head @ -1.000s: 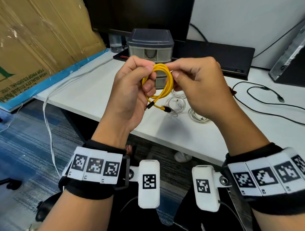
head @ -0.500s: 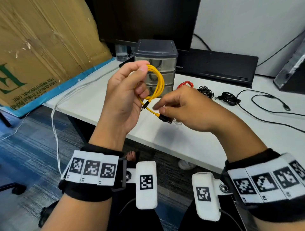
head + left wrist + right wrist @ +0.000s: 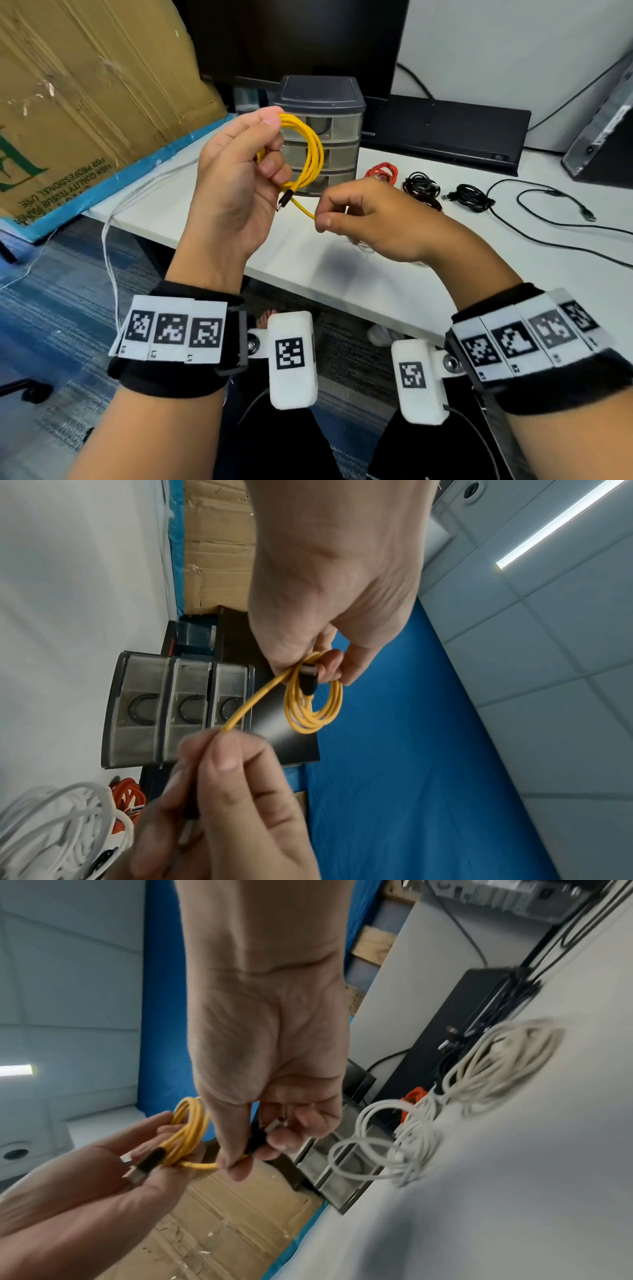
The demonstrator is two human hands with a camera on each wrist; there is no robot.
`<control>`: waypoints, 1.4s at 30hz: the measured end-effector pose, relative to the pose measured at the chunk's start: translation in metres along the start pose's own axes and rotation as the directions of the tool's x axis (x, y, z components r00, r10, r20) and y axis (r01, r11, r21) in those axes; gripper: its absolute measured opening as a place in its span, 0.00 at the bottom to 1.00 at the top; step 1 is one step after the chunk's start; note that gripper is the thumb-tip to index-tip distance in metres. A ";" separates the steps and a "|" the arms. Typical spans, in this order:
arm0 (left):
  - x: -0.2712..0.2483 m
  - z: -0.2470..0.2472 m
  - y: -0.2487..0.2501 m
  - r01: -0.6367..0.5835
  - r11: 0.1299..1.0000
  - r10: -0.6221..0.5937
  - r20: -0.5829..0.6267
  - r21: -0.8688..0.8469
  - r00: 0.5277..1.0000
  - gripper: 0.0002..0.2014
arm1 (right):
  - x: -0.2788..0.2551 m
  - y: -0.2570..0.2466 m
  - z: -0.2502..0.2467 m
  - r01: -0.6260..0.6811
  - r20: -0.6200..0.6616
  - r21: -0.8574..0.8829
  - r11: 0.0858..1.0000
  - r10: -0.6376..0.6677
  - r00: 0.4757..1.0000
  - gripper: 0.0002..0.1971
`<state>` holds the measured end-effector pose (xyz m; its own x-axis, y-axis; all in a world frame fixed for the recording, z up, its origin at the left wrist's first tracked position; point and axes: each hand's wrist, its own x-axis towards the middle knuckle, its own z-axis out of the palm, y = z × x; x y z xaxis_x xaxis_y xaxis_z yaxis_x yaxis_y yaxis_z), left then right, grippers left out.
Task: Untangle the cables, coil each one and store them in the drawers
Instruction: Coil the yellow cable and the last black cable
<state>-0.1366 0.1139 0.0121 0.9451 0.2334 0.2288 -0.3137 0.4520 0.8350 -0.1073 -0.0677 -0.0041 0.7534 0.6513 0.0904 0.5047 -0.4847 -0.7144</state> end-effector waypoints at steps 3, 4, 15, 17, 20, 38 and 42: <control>0.001 0.000 -0.001 0.011 1.000 -0.011 -0.020 0.021 1.000 0.04 | -0.003 0.004 -0.004 0.006 -0.018 -0.055 0.998 -0.007 1.000 0.07; 0.001 0.001 -0.002 0.017 0.999 -0.016 -0.032 0.038 0.999 0.04 | -0.005 0.003 -0.007 -0.001 -0.034 -0.067 0.998 -0.002 0.999 0.06; -0.005 0.027 -0.019 -0.026 0.878 0.016 0.025 0.479 1.000 0.07 | -0.009 -0.024 -0.019 0.217 -0.445 0.175 0.960 -0.119 0.888 0.09; -0.006 0.028 -0.018 0.001 0.897 -0.013 0.024 0.442 1.000 0.07 | -0.009 -0.021 -0.014 0.250 -0.486 0.166 0.954 -0.141 0.863 0.08; -0.008 0.029 -0.018 0.043 0.954 -0.067 0.070 0.296 0.995 0.10 | -0.011 -0.016 -0.012 0.294 -0.534 0.035 0.955 -0.231 0.813 0.08; -0.007 0.023 -0.010 -0.126 0.786 -0.184 0.423 0.606 0.888 0.10 | -0.024 -0.006 -0.063 0.124 -0.172 0.163 0.979 -0.096 0.980 0.20; -0.007 0.028 -0.017 -0.132 0.750 -0.235 0.447 0.648 0.863 0.07 | -0.029 -0.003 -0.070 0.035 -0.072 0.141 0.989 -0.025 0.997 0.21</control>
<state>-0.1360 0.0808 0.0102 0.9302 -0.2898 0.2254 -0.3009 -0.2500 0.9203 -0.1017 -0.1257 0.0439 0.7690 0.6194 0.1579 0.4663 -0.3746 -0.8014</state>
